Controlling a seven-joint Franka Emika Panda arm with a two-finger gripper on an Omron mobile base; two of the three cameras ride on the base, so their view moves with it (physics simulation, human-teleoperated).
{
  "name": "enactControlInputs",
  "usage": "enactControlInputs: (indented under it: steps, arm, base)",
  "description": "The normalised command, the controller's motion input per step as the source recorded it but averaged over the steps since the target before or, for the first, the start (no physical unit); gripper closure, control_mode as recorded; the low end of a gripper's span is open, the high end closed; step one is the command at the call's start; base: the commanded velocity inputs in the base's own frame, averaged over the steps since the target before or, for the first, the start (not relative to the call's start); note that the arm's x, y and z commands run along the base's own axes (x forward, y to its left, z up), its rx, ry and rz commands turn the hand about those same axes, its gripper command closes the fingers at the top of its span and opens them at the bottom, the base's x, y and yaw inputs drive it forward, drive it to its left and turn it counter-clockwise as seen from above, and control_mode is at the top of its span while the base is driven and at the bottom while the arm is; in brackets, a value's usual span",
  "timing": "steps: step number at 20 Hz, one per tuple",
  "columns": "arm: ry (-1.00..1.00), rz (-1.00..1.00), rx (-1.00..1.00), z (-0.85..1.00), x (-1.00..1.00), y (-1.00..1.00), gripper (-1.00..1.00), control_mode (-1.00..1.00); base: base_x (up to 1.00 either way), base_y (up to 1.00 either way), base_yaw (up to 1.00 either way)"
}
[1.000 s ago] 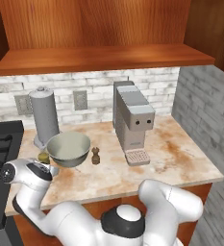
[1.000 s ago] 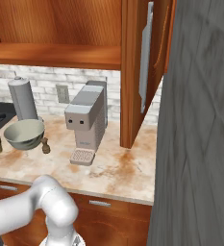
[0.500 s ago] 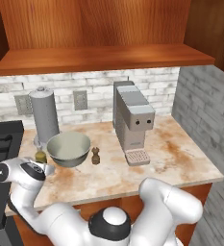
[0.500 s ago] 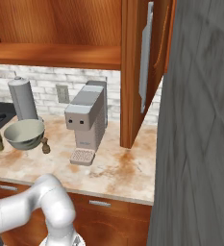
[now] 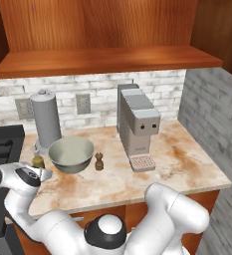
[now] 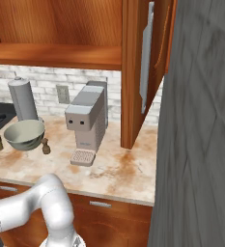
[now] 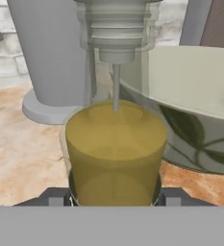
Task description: Retrieve the bottle and the shaker from the cabinet and place them next to the mixing bowl on the counter. Then add garlic from the fridge to the mixing bowl.
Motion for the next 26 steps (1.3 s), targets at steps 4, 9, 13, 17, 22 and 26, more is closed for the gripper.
enactControlInputs:
  steps: [4, 9, 13, 17, 22, 26]
  arm:
    - [0.0, 0.0, -0.02, -0.18, 0.13, 0.0, 1.0, -1.0]
    - [0.0, -0.01, -0.03, -0.27, 0.15, -0.02, 1.0, -1.0]
    - [0.0, -0.01, -0.02, -0.23, 0.08, 0.0, 1.0, -1.0]
    - [0.0, 0.0, 0.0, 0.0, 0.0, 0.0, -1.0, -1.0]
    - [0.0, 0.0, 0.0, 0.0, 0.0, 0.0, -1.0, -1.0]
    - [0.0, 0.0, 0.0, 0.0, 0.0, 0.0, -1.0, -1.0]
  base:
    - [0.0, 0.0, 0.0]
    - [0.0, 0.0, 0.0]
    - [0.0, 0.0, 0.0]
    - [0.0, 0.0, 0.0]
    - [0.0, 0.0, 0.0]
    - [0.0, 0.0, 0.0]
